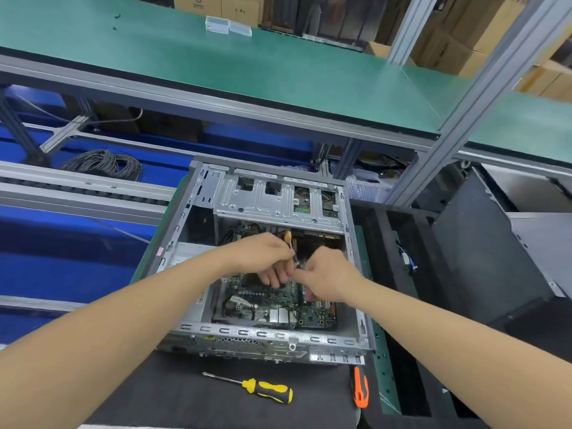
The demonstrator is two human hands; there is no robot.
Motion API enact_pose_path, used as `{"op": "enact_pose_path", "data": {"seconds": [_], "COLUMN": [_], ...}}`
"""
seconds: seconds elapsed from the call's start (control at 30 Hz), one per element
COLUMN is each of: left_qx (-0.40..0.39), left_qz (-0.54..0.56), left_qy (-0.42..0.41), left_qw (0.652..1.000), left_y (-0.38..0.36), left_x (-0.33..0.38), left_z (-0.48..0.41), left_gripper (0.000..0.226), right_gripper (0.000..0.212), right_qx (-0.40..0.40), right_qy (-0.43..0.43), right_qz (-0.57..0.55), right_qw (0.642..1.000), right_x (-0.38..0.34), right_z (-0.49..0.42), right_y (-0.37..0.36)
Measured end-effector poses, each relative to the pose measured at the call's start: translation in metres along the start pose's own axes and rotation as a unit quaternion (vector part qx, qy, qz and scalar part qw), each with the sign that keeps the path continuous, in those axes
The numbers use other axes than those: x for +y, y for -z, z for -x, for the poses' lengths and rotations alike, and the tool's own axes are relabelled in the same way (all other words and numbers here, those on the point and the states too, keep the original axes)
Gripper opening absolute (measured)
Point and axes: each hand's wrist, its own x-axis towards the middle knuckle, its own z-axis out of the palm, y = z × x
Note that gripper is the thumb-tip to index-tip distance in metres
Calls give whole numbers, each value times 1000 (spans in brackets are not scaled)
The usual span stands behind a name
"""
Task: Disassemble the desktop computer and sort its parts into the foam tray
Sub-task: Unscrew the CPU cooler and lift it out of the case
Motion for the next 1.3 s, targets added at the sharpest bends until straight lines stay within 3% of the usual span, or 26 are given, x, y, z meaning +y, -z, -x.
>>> {"op": "enact_pose_path", "data": {"seconds": [0.13, 0.27, 0.43, 0.6, 0.7, 0.77, 0.83, 0.87, 0.93, 0.97, 1.03, 1.13, 1.3], "left_qx": [-82, -94, -118, -151, -232, -260, -235, -213, -154, -131, -116, -89, -89], "left_qz": [-162, -265, -360, -367, -258, -158, -119, -133, -196, -220, -244, -239, -230], "left_qy": [46, 32, 19, 43, 82, 80, 67, 65, 76, 78, 82, 72, 25], "left_qw": [982, 959, 925, 917, 934, 949, 962, 966, 965, 963, 959, 964, 969], "left_y": [-9, -10, -12, -13, -8, -6, -7, -9, -17, -22, -33, -41, -44], "left_x": [-16, -23, -21, -19, -12, -8, -7, -8, -12, -16, -22, -28, -27], "left_z": [0, 5, 8, 11, 13, 16, 17, 16, 14, 13, 12, 10, 7], "left_gripper": [21, 28, 33, 49, 58, 45, 28, 36, 60, 58, 50, 34, 34], "right_gripper": [31, 34, 19, 15, 10, 9, 11, 14, 17, 15, 20, 38, 32], "right_qx": [-137, -134, -144, -202, -191, -205, -248, -266, -264, -235, -183, -198, -177], "right_qy": [11, 5, -11, 4, 19, 19, 12, 5, -7, -3, 31, 72, 64], "right_qz": [86, 108, 77, -22, -114, -223, -297, -306, -259, -189, 42, 297, 360], "right_qw": [987, 985, 987, 979, 975, 953, 922, 914, 929, 953, 982, 931, 914], "right_x": [-1, -9, -8, 2, 4, 4, 4, 4, 5, 7, 7, 7, 10], "right_z": [-3, -9, -8, 12, 18, 19, 17, 16, 13, 11, 6, 5, -3], "right_y": [-24, -32, -19, -5, -8, -9, -9, -9, -11, -12, -14, -29, -41]}}
